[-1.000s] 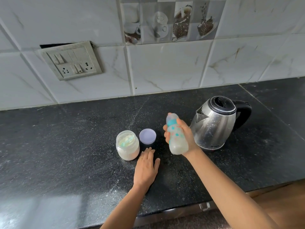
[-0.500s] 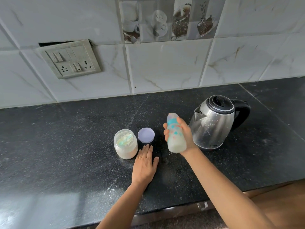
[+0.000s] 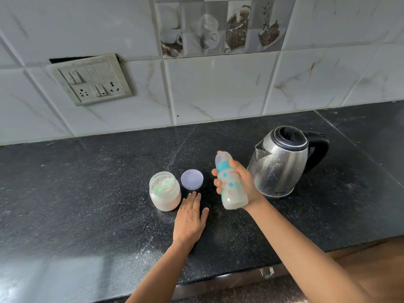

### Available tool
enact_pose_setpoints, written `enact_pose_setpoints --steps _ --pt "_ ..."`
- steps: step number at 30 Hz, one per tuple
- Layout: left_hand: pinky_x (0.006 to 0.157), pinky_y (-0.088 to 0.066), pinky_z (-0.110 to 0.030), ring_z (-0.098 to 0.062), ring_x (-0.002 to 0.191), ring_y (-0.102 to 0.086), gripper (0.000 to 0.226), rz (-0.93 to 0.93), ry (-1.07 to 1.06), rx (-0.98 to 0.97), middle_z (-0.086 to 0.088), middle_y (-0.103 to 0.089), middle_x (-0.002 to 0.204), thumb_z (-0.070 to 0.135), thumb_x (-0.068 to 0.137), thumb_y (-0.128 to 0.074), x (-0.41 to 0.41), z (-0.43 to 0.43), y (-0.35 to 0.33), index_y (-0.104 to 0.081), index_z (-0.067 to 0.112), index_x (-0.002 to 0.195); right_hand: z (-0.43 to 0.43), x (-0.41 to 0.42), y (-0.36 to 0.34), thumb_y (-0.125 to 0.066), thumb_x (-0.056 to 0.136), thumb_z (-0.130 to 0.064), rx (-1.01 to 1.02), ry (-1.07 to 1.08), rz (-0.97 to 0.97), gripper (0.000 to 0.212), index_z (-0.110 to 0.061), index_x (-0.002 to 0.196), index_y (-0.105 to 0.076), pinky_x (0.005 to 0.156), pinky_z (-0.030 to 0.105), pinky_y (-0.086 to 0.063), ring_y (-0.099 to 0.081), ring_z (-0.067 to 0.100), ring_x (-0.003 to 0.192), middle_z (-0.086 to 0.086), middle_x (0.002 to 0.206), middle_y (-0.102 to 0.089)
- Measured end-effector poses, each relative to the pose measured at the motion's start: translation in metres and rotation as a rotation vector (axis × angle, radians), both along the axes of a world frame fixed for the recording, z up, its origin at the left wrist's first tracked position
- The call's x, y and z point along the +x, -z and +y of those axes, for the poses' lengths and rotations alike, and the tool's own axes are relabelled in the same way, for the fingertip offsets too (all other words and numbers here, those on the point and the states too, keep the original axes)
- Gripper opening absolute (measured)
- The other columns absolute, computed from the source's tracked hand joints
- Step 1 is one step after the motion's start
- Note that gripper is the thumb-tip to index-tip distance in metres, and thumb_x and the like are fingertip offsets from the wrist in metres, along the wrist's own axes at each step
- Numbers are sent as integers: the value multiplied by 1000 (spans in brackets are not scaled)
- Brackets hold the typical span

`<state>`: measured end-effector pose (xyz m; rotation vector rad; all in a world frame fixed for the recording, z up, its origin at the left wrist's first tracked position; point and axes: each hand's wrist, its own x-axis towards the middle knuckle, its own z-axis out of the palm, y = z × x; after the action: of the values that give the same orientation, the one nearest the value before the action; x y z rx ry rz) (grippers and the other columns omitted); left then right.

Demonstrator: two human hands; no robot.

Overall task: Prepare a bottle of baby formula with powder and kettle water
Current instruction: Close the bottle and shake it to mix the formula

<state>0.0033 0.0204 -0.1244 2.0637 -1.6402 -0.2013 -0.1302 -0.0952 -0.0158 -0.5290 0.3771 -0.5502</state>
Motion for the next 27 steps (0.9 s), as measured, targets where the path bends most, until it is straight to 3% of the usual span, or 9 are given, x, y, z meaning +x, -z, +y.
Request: enact_pose_setpoints --steps 2,6,11,15,19,24,27 --pt "115 -6 -25 -17 142 -22 55 -2 -3 -4 -6 -34 150 40 98 -39 0 0 0 -35 11 144 2 -2 -4 -81 66 -34 -29 -12 -23 55 -15 113 -60 51 31 -53 -60 21 60 10 88 -59" --pt "116 -10 -28 -18 142 -24 54 7 -4 -5 -7 -35 150 39 98 -41 -1 0 -1 -36 10 143 -6 1 -3 -66 81 -39 141 199 -62 51 -12 119 -46 52 29 -56 -63 19 59 9 86 -61" --pt "115 -8 -26 -19 141 -26 53 0 -4 0 -8 -37 149 38 97 -42 -1 -1 0 -38 9 142 -2 -3 -8 -79 69 -31 -57 8 -66 64 -19 125 -48 54 32 -54 -60 22 62 12 91 -58" --pt "114 -7 -25 -19 141 -25 54 1 -5 2 -8 -36 149 39 98 -39 -1 0 -1 -37 9 143 -7 0 -8 -88 57 -30 126 148 -183 81 -12 120 -41 54 31 -56 -63 20 62 10 90 -59" --pt "116 -9 -27 -18 142 -23 53 26 -7 -4 -7 -35 150 39 98 -41 -1 0 -2 -36 10 143 1 -1 -7 -83 64 -32 -29 35 -73 69 -15 120 -46 53 32 -54 -60 21 62 11 90 -58" --pt "116 -7 -26 -17 142 -22 54 18 -8 0 -6 -34 151 40 98 -38 -1 0 -1 -35 11 144 -4 2 -10 -92 45 -30 119 243 -125 78 -7 107 -51 52 29 -55 -62 21 58 10 85 -61" --pt "116 -7 -26 -17 142 -22 54 21 -8 2 -6 -33 151 40 98 -38 -1 0 -1 -35 11 144 0 3 -8 -88 54 -33 37 157 -58 74 -13 114 -49 52 30 -54 -61 21 60 10 86 -59"
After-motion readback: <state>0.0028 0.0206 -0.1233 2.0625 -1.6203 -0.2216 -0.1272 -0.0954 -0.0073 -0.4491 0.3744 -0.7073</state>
